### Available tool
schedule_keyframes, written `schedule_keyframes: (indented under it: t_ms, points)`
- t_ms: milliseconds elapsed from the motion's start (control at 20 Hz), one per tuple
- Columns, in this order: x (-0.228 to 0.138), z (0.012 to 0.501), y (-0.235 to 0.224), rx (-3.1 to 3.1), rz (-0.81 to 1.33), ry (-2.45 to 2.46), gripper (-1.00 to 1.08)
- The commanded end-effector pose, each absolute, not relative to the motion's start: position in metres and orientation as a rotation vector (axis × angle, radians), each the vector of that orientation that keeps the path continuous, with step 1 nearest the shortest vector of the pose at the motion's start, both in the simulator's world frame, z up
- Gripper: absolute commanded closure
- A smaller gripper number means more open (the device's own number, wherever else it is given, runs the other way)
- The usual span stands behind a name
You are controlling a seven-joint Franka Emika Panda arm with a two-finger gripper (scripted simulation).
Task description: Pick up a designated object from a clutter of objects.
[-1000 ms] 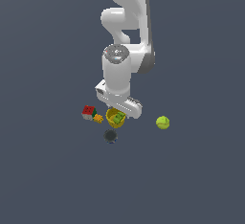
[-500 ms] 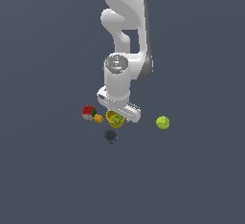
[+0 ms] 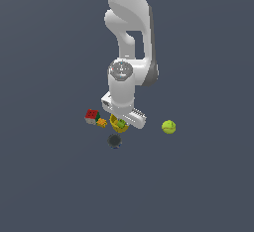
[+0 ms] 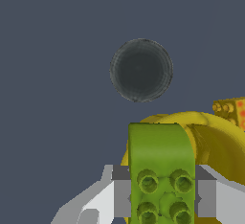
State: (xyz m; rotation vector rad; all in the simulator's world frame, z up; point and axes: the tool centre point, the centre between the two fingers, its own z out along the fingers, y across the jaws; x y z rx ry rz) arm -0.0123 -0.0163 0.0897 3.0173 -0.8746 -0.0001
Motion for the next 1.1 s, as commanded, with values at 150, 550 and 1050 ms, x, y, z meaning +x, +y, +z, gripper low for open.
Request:
schedule_keyframes:
  t_ms: [150, 550, 1050]
  points:
    - [-0.012, 0.089, -0.016, 3.017, 0.0, -0.875, 1.08]
    - [-0.014, 0.095, -0.014, 3.017, 0.0, -0.875, 1.08]
    - [-0.027, 0.139, 0.003, 3.017, 0.001, -0.875, 1.08]
